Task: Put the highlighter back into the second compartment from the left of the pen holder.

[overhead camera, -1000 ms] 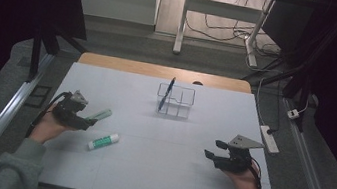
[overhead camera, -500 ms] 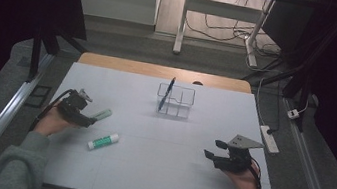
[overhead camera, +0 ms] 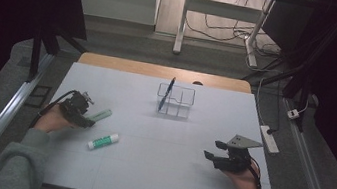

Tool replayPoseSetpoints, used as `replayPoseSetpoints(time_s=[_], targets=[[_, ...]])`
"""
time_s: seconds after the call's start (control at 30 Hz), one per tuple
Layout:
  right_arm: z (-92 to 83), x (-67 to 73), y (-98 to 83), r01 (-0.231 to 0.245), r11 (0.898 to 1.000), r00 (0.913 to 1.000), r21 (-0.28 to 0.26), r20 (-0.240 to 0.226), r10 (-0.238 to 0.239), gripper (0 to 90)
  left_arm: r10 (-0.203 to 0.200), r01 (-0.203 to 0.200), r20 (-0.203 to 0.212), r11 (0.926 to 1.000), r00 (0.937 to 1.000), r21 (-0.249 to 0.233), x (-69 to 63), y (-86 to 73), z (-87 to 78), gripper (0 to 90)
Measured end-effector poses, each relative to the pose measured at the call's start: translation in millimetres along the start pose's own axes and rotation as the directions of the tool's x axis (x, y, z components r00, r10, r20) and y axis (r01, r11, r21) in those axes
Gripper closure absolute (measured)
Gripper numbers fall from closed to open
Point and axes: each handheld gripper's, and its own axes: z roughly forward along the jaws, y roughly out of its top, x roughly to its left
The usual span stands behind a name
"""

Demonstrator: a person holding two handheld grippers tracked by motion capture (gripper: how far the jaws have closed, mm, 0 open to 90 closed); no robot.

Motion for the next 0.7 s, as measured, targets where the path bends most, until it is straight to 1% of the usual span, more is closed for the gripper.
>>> replayPoseSetpoints(time_s=[0.1,0.13,0.27,0.4,0.47,0.53,0.63,0.7], targets=[[0.3,0.0,0.1,0.001,1.0,1.0,-0.001,-0.002,-0.001,36.1,0.006,-0.006,0.004,0.9999,1.0,0.01,0.5,-0.8,0.7,39.6],[0.3,-0.1,0.1,0.001,1.0,1.0,0.0,-0.002,-0.001,36.1,0.005,-0.005,0.013,1.0,0.9999,0.007,1.1,-1.1,0.6,40.3],[0.0,-0.9,0.0,0.002,1.0,1.0,0.001,0.001,-0.002,36.1,0.007,-0.007,0.027,1.0,0.9996,0.003,1.8,-1.9,0.4,44.2],[-0.3,-0.9,0.2,0.002,1.0,1.0,-0.002,0.002,-0.002,36.1,0.009,-0.008,0.062,1.0,0.998,-0.003,3.2,-3.1,0.7,49.9],[-0.2,-0.9,0.2,0.003,1.0,1.0,-0.002,0.002,-0.003,36.1,0.014,-0.013,0.07,0.9999,0.9975,-0.007,3.1,-3.6,0.8,53.6],[0.1,-0.8,0.1,0.002,1.0,1.0,-0.004,-0.001,-0.002,36.2,0.024,-0.024,0.073,0.9997,0.997,-0.008,2.8,-3.7,0.6,56.2],[0.4,-0.3,0.3,0.003,1.0,1.0,-0.002,-0.003,-0.003,36.2,0.045,-0.044,0.08,0.999,0.9958,-0.008,1.5,-3.5,0.1,62.3],[0.6,0.0,0.5,0.006,1.0,1.0,-0.001,-0.004,-0.006,36.2,0.056,-0.055,0.076,0.9984,0.9956,-0.006,-0.2,-3.1,0.0,65.8]])
